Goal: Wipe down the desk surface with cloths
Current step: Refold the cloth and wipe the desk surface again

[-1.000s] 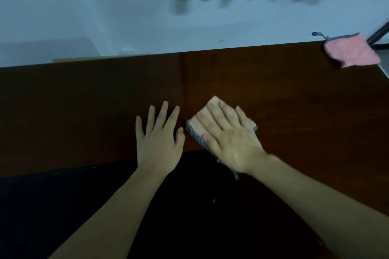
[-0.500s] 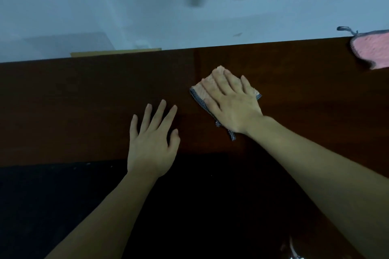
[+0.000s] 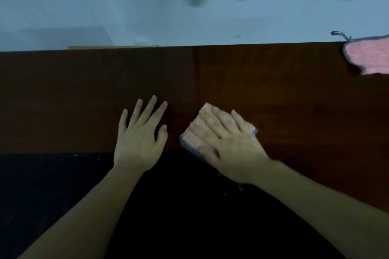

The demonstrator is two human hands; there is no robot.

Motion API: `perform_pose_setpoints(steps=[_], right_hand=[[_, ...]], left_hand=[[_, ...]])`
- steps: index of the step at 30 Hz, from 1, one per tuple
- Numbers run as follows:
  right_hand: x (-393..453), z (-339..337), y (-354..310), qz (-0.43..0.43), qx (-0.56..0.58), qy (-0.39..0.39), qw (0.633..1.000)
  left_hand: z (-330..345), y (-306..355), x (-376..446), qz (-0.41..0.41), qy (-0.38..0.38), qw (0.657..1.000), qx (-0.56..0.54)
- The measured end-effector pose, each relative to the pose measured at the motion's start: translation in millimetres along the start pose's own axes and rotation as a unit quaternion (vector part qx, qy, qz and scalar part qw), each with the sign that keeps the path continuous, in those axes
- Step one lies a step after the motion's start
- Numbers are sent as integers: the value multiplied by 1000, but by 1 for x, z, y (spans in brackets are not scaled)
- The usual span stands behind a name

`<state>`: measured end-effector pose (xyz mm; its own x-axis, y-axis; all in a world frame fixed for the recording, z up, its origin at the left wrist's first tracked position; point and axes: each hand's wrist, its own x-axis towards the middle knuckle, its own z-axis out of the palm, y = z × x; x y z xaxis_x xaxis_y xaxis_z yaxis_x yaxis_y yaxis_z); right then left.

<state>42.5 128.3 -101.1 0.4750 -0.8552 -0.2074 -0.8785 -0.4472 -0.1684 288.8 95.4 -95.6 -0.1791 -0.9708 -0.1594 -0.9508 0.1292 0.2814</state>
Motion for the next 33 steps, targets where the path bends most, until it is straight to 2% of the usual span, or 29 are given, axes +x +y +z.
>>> perform_pose_setpoints(steps=[5, 11, 18, 23, 30, 33], right_hand=[[60, -24, 32, 108, 12, 3, 994], [59, -23, 18, 154, 22, 19, 988], [-17, 11, -29, 99, -5, 46, 994], [-11, 8, -21, 96, 5, 32, 995], [57, -18, 16, 241, 24, 35, 970], [60, -19, 6, 257, 26, 26, 966]], left_hand=[[1, -1, -3, 8, 15, 1000, -9], [2, -3, -1, 14, 17, 1000, -5], [1, -3, -2, 11, 10, 1000, 10], [-1, -2, 0, 10, -6, 1000, 15], [-2, -2, 2, 15, -18, 1000, 19], [-5, -2, 1, 18, -30, 999, 21]])
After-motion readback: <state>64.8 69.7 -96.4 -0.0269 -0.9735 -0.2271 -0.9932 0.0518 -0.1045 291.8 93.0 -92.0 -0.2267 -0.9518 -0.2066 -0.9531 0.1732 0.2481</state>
